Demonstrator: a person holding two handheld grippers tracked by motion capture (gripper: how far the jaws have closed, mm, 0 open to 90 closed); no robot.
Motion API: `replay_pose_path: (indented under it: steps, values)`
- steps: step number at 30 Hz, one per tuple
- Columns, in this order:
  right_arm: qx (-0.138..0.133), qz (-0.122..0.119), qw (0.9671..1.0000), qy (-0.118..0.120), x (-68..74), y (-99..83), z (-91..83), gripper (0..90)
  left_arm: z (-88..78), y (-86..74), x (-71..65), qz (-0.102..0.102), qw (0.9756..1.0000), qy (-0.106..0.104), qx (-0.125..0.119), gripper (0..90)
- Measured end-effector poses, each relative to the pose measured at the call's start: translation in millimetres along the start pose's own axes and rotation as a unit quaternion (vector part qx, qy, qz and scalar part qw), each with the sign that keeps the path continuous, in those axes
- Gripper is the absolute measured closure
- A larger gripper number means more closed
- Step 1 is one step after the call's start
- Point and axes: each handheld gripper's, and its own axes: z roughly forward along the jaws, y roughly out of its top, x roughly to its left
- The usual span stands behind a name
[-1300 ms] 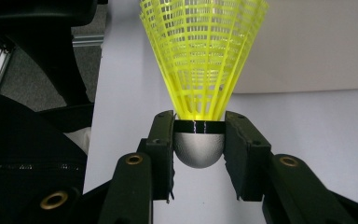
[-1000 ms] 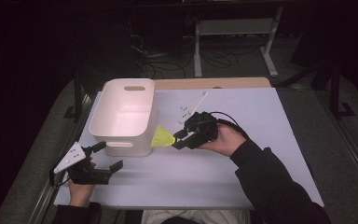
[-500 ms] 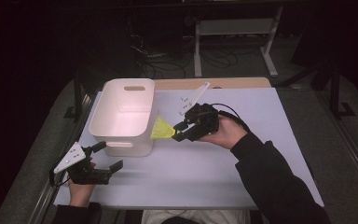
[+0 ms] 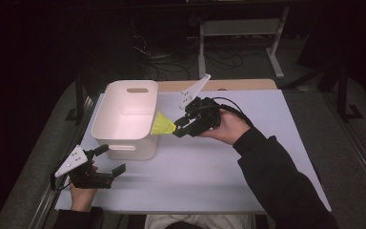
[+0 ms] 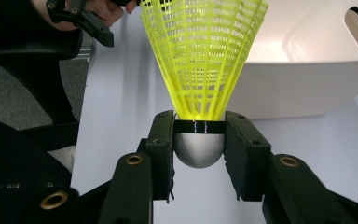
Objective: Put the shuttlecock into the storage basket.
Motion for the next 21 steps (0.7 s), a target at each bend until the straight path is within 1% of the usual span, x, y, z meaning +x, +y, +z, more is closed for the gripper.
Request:
replay_pose_path:
  steps: [15, 21]
  values:
    - [0.002, -0.013, 0.9999, -0.001, -4.4, 22.4, -2.9, 63.0, -0.3, 0.0, 0.3, -0.001, 1.0, -0.001, -0.001, 0.0]
    - [0.005, -0.014, 0.9999, -0.002, -8.0, 29.1, -2.1, 62.9, -0.3, 0.0, 0.2, -0.003, 1.0, -0.001, 0.0, 0.0]
